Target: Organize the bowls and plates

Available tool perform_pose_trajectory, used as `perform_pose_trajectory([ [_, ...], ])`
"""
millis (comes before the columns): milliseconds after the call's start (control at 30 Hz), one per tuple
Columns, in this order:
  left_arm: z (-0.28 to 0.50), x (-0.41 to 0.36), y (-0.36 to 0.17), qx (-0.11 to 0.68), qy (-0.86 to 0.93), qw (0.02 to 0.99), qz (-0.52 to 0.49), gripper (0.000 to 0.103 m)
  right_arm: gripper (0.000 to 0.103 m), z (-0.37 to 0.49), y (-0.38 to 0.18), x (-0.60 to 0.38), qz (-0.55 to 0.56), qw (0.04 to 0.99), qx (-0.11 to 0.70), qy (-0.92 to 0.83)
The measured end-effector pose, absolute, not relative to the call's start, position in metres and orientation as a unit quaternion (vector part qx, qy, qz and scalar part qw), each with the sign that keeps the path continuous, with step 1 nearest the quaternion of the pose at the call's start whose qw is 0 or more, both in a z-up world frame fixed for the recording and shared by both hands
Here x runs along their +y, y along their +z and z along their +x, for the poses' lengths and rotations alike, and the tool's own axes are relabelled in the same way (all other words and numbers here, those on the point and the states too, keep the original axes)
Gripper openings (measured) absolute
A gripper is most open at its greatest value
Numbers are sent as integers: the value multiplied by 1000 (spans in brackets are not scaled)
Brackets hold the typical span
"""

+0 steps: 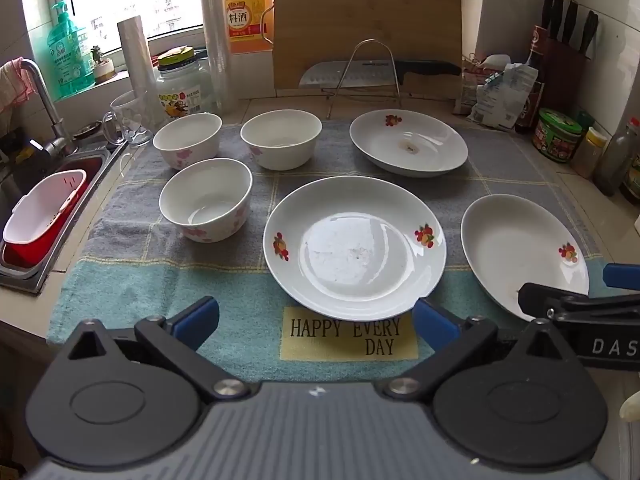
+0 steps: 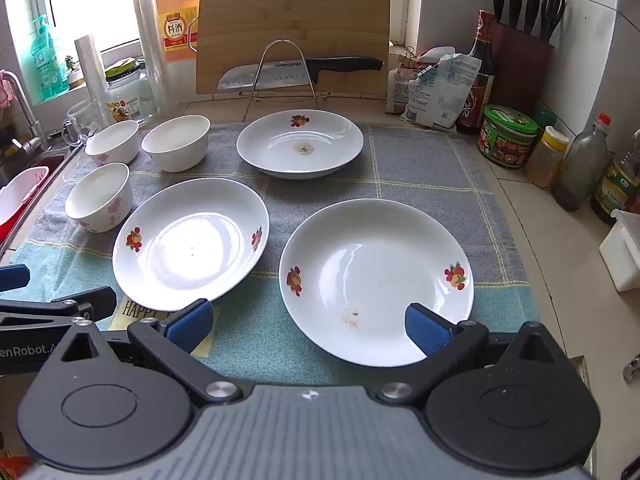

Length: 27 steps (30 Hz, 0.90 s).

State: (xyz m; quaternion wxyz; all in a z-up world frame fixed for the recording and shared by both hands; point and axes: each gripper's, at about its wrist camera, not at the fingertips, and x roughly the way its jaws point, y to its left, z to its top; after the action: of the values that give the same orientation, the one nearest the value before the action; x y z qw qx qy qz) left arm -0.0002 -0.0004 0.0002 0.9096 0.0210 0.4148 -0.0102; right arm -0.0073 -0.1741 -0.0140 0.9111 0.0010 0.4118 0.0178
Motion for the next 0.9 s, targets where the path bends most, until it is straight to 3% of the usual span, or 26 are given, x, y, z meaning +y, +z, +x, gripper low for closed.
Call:
perform_pose_trajectory([
  [900,1,1,0,415,-12,909,18,102,103,-10,-11,-173,-2,914,406,12],
])
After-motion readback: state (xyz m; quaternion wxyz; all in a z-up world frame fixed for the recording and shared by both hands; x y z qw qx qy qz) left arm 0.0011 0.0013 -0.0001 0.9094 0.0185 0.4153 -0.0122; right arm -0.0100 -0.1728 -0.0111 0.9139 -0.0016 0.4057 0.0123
